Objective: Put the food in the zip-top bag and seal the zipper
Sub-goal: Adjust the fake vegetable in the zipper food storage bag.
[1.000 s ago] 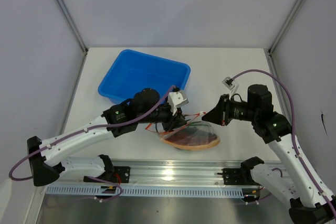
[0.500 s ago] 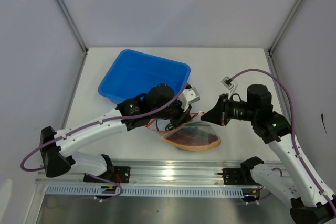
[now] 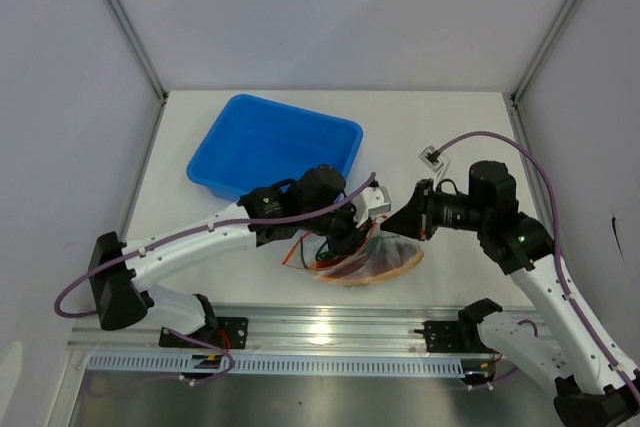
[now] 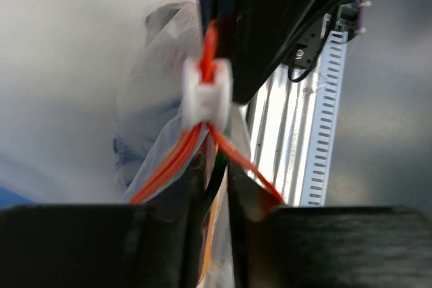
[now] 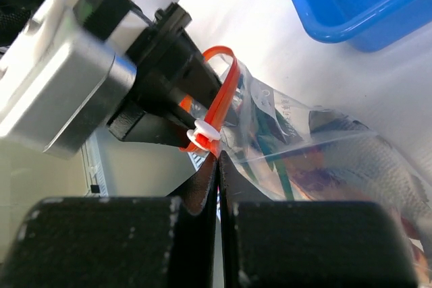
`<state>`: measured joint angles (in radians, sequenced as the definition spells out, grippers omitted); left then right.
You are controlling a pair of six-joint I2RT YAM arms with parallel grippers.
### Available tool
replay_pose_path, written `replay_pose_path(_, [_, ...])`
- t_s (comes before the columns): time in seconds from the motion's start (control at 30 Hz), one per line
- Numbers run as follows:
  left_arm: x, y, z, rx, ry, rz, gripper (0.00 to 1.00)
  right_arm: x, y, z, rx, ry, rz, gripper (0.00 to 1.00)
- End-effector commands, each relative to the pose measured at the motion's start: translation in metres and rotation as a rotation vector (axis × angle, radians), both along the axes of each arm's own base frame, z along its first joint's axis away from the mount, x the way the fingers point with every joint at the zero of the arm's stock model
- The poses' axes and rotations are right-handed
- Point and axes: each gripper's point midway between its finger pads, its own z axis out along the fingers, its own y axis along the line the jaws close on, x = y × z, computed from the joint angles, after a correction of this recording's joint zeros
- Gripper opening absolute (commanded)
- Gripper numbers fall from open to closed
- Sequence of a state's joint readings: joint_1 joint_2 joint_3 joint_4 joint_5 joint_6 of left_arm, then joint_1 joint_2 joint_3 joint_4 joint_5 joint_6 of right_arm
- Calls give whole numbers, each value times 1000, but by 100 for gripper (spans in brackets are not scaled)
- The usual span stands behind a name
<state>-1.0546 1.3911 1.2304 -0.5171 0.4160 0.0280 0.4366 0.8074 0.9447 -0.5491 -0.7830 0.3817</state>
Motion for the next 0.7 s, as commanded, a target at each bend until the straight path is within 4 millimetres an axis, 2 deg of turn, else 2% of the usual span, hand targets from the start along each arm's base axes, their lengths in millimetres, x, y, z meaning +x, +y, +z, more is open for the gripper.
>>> replay_pose_path(0.0, [9,10,18,-43,-78,71,26,-1,3,19,33,-92,21,0])
replay_pose_path(0.03, [14,10,25,-63,-99,102,29,-2,3,19,33,-93,24,0])
replay_pose_path(0.07, [20,14,21,-54,-122,137,34,-3,3,20,34,-98,28,0])
replay_pose_path(0.1, [22,15,35,-97,-153,154,37,-4,4,20,33,-100,33,0])
replay_pose_path(0.17, [25,18,40,-119,-174,173,44,-4,5,19,31,-101,40,0])
replay_pose_path(0.2, [28,21,49,-137,-195,192,47,-6,5,20,33,-103,45,0])
replay_pose_path(0.27, [30,24,47,-127,-201,203,51,-7,6,20,34,-111,57,0])
replay_pose_path(0.5, [33,32,58,-130,-250,214,55,-11,9,20,38,-127,86,0])
replay_pose_path(0.63, [37,44,73,-173,-305,258,57,-11,10,20,37,-134,98,0])
replay_pose_path(0.67, [37,49,84,-203,-328,270,57,-11,10,20,39,-134,101,0])
